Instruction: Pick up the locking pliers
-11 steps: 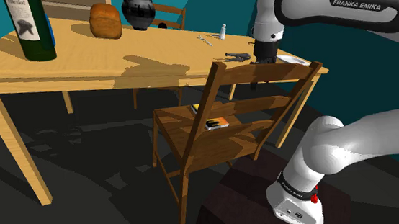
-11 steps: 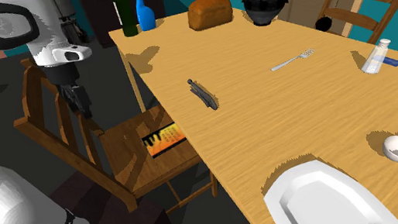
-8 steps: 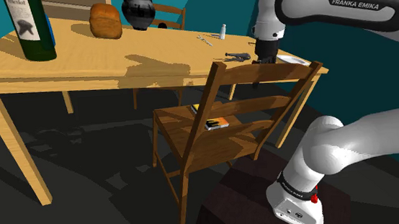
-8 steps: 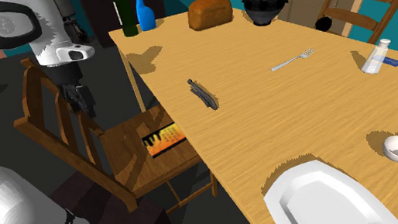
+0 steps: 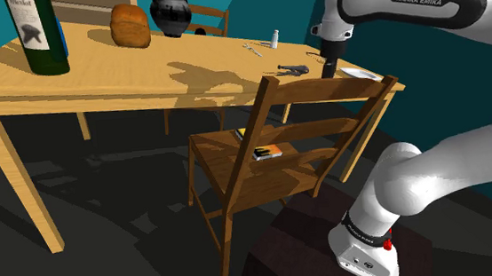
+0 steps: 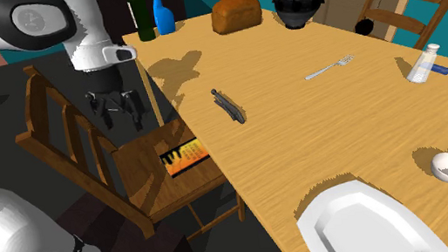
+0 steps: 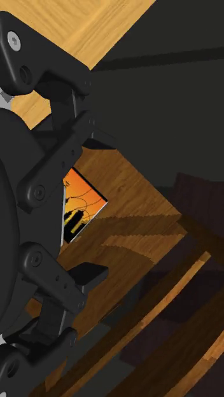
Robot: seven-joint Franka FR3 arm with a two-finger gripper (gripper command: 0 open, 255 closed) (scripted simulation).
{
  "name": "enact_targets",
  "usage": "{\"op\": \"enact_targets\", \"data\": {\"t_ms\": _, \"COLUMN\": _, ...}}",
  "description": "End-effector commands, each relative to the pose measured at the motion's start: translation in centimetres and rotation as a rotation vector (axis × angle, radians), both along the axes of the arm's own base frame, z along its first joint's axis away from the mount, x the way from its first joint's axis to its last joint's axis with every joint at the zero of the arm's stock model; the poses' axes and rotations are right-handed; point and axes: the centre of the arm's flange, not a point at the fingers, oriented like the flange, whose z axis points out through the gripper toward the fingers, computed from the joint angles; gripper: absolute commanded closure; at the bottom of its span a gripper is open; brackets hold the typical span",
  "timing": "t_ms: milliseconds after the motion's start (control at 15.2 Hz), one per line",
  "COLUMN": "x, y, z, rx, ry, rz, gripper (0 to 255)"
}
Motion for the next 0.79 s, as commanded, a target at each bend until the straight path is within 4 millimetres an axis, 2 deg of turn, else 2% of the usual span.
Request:
{"op": "enact_targets", "data": {"t_ms": 0, "x": 1.1, "y": -2.6, "z": 0.3, "rx": 0.007, "ry": 0.006, "rz": 0.083, "gripper": 0}}
{"op": "enact_targets", "data": {"t_ms": 330, "x": 4.5, "y": -8.0, "z": 0.9, "rx": 0.025, "ry": 0.019, "rz": 0.274, "gripper": 0}}
{"op": "enact_targets", "data": {"t_ms": 726, "x": 9.8, "y": -13.4, "z": 1.5, "rx": 0.047, "ry": 0.034, "rz": 0.504, "gripper": 0}}
